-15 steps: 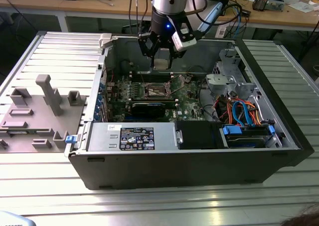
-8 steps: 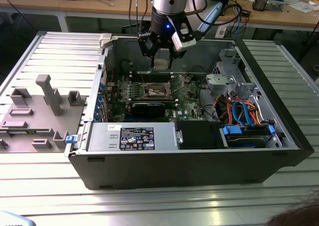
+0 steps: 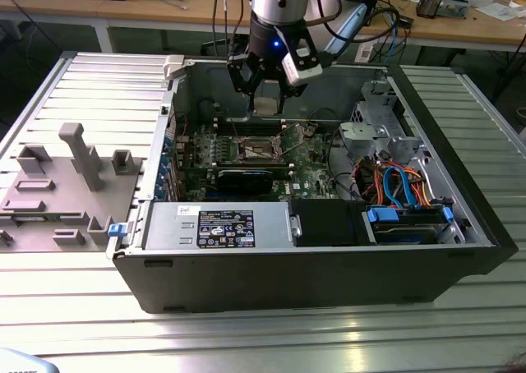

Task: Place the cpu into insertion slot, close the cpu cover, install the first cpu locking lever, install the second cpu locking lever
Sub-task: 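Place the cpu into insertion slot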

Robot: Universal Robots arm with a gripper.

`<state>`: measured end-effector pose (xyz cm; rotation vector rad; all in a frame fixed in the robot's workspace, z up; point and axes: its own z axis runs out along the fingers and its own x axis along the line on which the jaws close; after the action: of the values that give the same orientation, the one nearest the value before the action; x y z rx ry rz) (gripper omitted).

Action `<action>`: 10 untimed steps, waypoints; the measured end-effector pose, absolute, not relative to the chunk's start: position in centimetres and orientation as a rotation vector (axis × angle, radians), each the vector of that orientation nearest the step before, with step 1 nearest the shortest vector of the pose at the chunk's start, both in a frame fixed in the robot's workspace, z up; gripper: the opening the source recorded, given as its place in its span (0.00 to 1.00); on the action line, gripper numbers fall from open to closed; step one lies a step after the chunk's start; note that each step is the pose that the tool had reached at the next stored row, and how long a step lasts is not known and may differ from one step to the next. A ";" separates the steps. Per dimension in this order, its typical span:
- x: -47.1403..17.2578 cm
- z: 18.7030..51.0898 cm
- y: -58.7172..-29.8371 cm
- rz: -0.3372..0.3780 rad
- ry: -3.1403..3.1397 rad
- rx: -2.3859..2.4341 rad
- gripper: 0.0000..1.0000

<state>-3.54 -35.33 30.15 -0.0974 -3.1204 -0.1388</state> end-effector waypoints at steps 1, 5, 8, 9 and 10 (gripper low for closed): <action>-3.5 30.1 -35.3 -0.139 -3.120 -0.102 0.55; -3.5 30.1 -35.3 -0.139 -3.120 -0.120 0.55; -3.5 30.1 -35.3 -0.139 -3.120 -0.130 0.55; -3.5 30.1 -35.3 -0.139 -3.120 -0.133 0.55; -3.5 30.1 -35.3 -0.139 -3.120 -0.136 0.55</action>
<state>-3.54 -35.34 30.08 -0.1360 -3.1201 -0.1387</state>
